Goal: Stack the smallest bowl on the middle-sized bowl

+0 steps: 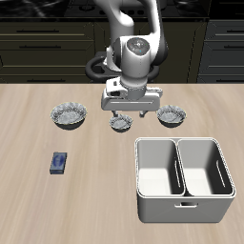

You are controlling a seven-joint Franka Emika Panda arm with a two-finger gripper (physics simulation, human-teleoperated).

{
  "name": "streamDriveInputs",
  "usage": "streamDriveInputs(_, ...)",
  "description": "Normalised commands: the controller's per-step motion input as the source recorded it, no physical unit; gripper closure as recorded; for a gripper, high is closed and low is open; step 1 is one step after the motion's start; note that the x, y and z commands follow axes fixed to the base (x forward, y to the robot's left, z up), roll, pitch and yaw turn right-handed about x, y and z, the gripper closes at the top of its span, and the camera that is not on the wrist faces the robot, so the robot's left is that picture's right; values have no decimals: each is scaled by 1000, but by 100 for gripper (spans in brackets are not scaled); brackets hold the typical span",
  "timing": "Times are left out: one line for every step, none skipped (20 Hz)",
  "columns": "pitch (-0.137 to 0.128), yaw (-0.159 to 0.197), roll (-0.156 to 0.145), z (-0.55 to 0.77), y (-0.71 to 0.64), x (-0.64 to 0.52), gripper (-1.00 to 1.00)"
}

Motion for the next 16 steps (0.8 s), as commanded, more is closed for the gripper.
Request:
streamDriveInputs(63,-24,17,-253,82,-21,-100)
streamDriveInputs(-10,31,-8,-134,67,-77,-100)
streamDriveInputs(50,-37,19,-219,42,-5,-100)
streamDriveInputs(12,-20,4,-100,-12,-27,-100)
streamDriveInputs(10,-13,-8,-142,14,13,-100)
streamDriveInputs(28,-8,10,-188,16,-9,-100)
streamDriveInputs(41,-35,-1,-227,39,-62,-100)
streamDriveInputs(25,28,28,-247,80,1,-100)
streamDriveInputs(52,-29,3,-271,-4,7,-100)
streamDriveInputs(47,2,11,-271,142,-50,-100)
streamDriveInputs(38,-4,-6,-256,-4,20,-100)
streamDriveInputs(11,5,-5,-128,12,4,-100)
streamDriveInputs(80,-35,-9,-338,-25,29,-100)
streamDriveInputs(18,-29,76,-236,55,-16,-100)
streamDriveInputs(54,15,-23,-255,57,-64,-100)
streamDriveInputs(12,13,89,-265,39,74,-100)
